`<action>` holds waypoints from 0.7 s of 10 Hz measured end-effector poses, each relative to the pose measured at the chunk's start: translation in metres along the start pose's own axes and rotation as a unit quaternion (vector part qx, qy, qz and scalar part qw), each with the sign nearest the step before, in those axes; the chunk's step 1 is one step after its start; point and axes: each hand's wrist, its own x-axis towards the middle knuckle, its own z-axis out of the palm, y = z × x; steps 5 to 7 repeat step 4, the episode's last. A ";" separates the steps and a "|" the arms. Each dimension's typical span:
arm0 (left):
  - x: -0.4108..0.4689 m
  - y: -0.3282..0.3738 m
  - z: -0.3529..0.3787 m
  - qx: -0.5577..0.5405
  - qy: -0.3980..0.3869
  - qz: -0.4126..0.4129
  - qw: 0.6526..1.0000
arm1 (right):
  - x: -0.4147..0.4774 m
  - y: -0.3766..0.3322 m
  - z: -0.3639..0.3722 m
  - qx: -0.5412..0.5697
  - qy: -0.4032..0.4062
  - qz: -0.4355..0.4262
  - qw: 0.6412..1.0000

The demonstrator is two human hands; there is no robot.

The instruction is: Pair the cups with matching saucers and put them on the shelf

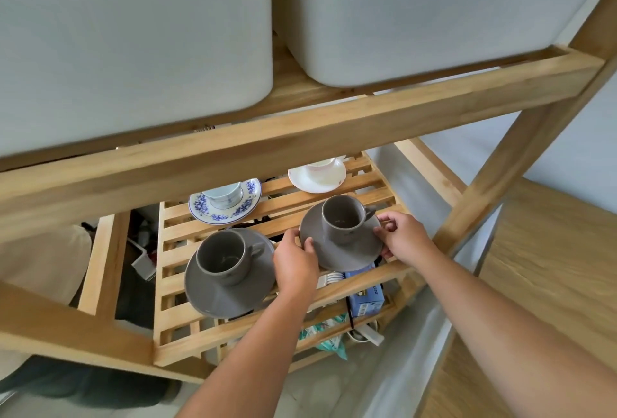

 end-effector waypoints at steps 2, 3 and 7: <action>-0.001 0.004 -0.001 0.022 -0.005 0.006 1.000 | -0.004 -0.003 0.003 -0.024 0.009 0.004 1.000; -0.008 0.011 -0.006 0.050 -0.027 0.008 0.998 | -0.012 -0.004 0.001 -0.052 0.024 0.005 0.998; -0.020 0.012 -0.012 0.098 -0.033 0.033 0.994 | -0.024 -0.002 -0.007 -0.079 0.055 -0.003 0.995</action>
